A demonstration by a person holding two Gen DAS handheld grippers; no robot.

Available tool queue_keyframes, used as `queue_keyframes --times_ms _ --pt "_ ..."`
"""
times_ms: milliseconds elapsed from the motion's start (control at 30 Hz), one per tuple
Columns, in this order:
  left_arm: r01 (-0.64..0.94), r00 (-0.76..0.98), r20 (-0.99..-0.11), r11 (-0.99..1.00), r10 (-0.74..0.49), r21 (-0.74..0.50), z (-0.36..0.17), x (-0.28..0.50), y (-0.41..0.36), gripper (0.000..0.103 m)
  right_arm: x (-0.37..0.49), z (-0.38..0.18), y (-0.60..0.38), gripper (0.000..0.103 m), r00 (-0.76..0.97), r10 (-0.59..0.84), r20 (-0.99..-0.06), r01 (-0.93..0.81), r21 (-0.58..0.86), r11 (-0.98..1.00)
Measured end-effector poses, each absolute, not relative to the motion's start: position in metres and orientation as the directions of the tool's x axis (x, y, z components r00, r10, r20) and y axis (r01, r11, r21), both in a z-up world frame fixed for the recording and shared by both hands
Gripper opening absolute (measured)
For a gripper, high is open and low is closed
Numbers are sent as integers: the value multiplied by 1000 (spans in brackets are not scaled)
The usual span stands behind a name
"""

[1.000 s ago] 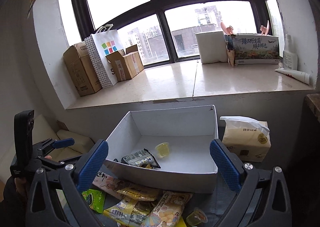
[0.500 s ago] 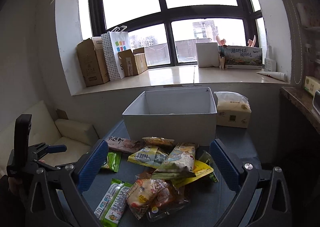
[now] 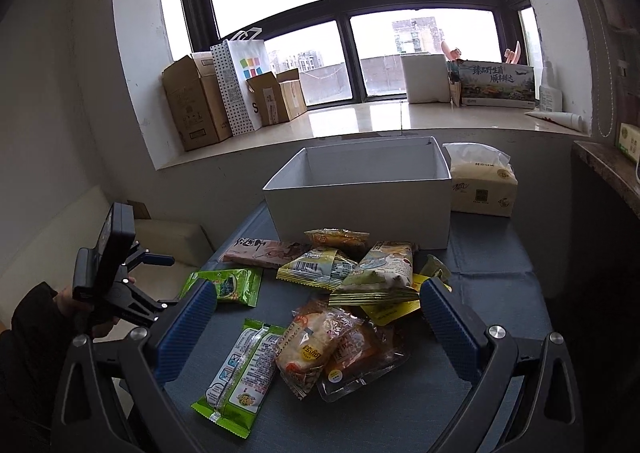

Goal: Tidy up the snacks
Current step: 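Grasp the green seaweed pack with the left gripper, then grasp the green-white snack bar with the right gripper while the left holds the seaweed pack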

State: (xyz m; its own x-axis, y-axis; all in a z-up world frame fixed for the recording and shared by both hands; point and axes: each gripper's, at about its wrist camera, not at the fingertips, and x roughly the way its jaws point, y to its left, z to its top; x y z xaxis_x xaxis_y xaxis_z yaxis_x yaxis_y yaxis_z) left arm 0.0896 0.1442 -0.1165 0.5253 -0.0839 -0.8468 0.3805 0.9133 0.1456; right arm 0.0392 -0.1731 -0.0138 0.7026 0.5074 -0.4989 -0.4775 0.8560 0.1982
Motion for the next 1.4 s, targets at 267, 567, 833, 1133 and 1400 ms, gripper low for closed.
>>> queue_keyframes --times_ms 267,567,833,1133,1400 --pt "515 389 -911 852 -138 91 -152 137 158 103 37 -20 -169 103 689 498 -527 -483 178 857" --pt "516 311 -931 857 -190 -2 -164 156 164 103 39 -28 -158 103 666 492 -561 -494 162 854" --pt "491 395 -894 871 -211 11 -157 123 146 81 39 -35 -147 103 617 530 -582 -529 192 826" --pt "80 628 -777 997 -42 11 -109 42 152 78 45 -75 -118 103 472 502 -725 -471 274 839" --pt "-98 718 -696 993 24 -68 -77 -13 166 78 43 -119 -76 103 338 391 -856 -408 242 881"
